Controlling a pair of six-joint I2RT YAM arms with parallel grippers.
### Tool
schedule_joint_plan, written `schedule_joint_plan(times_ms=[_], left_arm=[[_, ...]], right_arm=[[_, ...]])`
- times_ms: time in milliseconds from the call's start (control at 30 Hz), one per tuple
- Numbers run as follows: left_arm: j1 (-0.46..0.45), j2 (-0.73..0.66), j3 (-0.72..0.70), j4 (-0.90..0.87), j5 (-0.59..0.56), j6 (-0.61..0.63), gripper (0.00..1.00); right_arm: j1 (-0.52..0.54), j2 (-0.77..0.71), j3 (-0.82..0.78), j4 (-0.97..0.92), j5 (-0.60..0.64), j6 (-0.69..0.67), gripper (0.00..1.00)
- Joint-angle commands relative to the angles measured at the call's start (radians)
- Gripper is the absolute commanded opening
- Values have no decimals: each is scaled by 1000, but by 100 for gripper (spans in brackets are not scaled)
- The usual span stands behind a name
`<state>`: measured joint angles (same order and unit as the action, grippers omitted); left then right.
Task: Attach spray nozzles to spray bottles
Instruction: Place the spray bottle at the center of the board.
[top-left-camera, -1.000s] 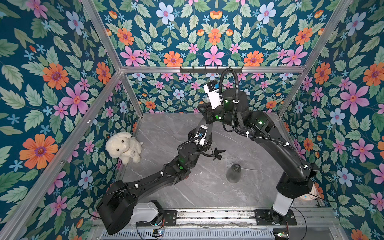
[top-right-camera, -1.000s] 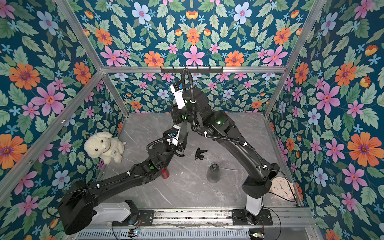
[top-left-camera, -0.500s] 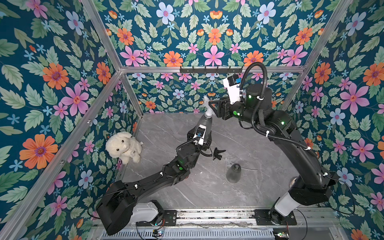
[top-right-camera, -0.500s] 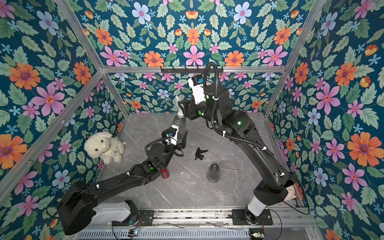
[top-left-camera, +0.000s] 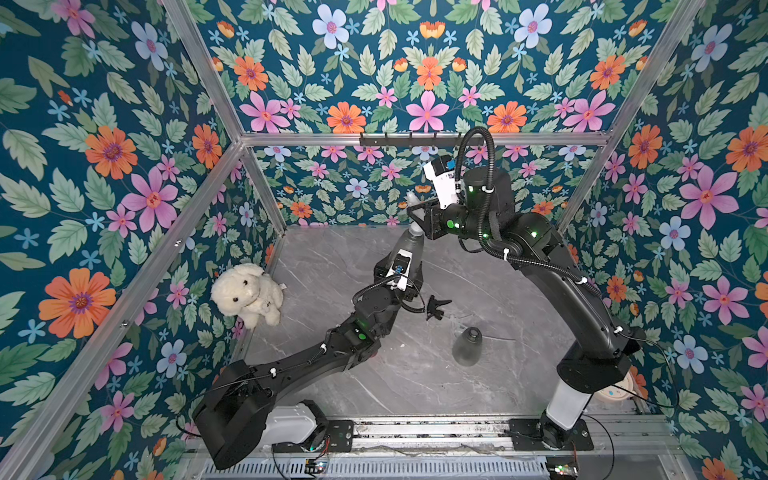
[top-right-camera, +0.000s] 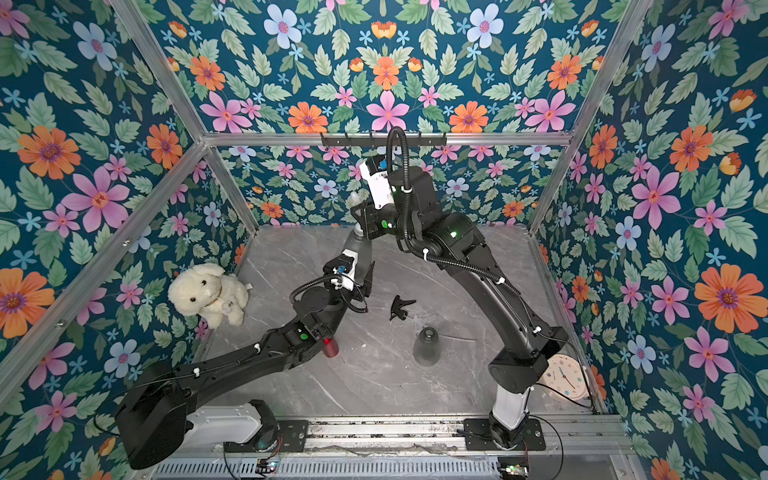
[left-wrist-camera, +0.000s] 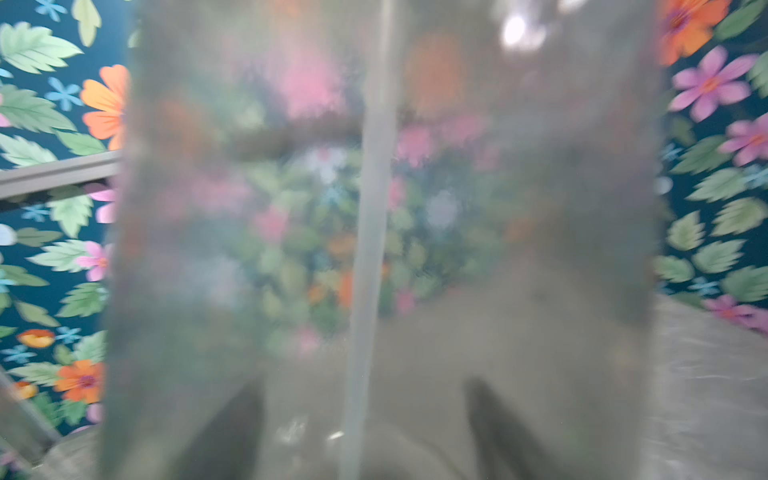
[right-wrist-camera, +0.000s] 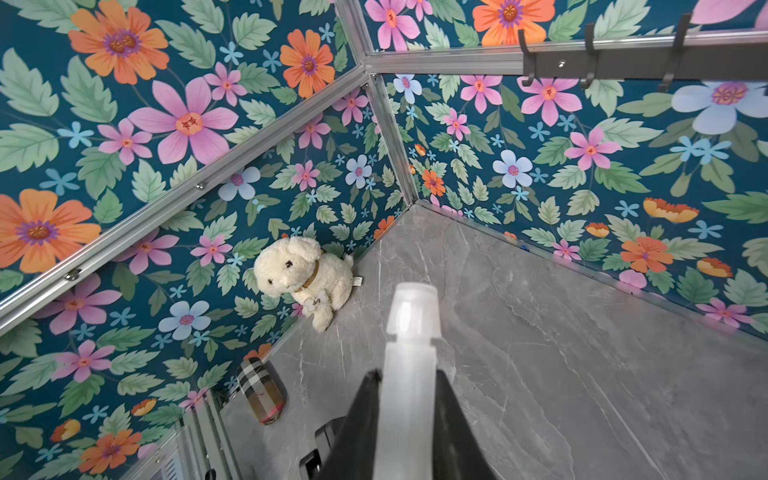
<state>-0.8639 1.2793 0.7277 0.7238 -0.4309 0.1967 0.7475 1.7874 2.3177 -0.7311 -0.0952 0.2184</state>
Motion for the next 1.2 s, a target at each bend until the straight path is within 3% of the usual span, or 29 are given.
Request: schedule_joint_plan(times_ms=[0, 33, 100, 233, 333, 367, 400, 733, 900, 1000, 1167], left_arm=[[0, 0, 0, 48, 5, -5, 3], [0, 0, -1, 48, 4, -5, 11], [0, 0, -4, 52, 3, -6, 34], [0, -3, -7, 55, -3, -6, 57], [0, -6, -12, 57, -18, -5, 84], [0, -9, -13, 56, -22, -5, 97], [0, -13, -16, 56, -25, -3, 100], [0, -95, -65, 75, -117, 1, 100], [0, -224, -118, 100, -192, -51, 100], [4, -278, -96, 20, -226, -103, 100], [15, -309, -71, -94, -183, -163, 100]], right_arm=[[3, 9, 9, -2, -12, 2, 6], [3, 12, 13, -3, -11, -1, 0], [3, 16, 16, 3, -3, -6, 0], [3, 23, 19, 19, 7, -19, 0], [3, 32, 28, 25, 28, -38, 0], [1, 36, 31, 28, 32, -45, 0], [-3, 43, 35, 27, 36, -48, 0], [-69, 96, -19, 105, 63, -77, 0], [-96, 142, -182, 289, 88, -125, 0], [-97, 219, -220, 366, 129, -169, 0], [-97, 358, -224, 463, 193, -231, 0]])
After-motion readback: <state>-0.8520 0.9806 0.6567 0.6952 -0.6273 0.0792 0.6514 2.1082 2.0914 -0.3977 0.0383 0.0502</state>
